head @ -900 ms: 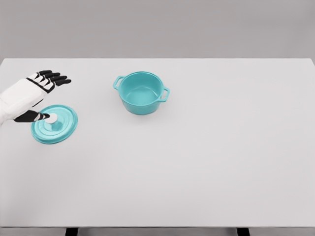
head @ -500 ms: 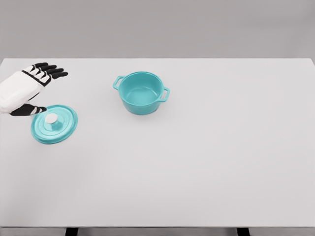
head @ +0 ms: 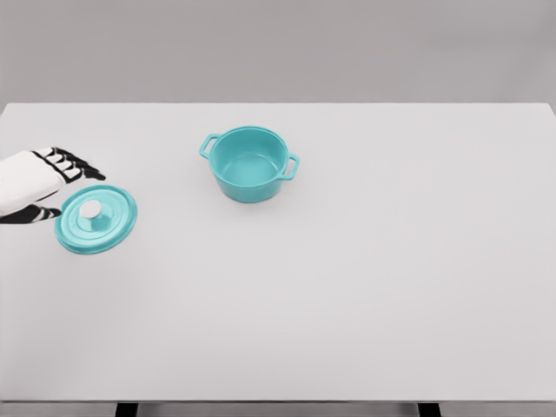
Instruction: Cover the pot with left arm
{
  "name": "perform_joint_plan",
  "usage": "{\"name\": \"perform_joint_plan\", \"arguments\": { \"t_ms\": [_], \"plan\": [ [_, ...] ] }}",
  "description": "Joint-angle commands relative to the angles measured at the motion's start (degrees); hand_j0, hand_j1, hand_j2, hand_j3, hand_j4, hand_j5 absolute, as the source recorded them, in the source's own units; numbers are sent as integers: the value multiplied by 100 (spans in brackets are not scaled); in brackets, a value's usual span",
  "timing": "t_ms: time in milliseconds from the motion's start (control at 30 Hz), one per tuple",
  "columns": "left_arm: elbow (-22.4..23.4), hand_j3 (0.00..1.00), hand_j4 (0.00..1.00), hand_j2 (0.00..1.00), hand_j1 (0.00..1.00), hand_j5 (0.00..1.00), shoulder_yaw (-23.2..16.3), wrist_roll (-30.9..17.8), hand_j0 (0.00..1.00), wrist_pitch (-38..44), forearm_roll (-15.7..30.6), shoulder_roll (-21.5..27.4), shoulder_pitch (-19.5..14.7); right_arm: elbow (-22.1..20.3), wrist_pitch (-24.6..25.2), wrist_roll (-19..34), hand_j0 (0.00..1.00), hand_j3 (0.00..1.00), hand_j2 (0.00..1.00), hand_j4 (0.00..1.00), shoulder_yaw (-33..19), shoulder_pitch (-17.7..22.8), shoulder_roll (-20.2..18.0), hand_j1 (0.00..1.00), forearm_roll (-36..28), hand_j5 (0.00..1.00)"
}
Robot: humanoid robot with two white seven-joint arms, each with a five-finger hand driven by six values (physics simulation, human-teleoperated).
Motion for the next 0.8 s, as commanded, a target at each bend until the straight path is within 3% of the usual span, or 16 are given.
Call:
{"name": "perform_joint_plan", "arguments": {
  "t_ms": [0, 300, 767],
  "plan": [
    [95, 75, 75, 75, 75, 75, -131, -28, 75, 10, 123, 52, 0, -1, 0, 1, 100, 100, 100, 100, 0, 0, 0, 100, 0, 100],
    [736, 75, 75, 75, 75, 75, -650, -28, 75, 10, 229, -9, -352, -1, 0, 1, 100, 100, 100, 100, 0, 0, 0, 100, 0, 100],
    [798, 72, 72, 72, 72, 72, -738, -28, 72, 10, 211, -194, -413, -1, 0, 1, 100, 100, 100, 100, 0, 0, 0, 100, 0, 100]
  ]
}}
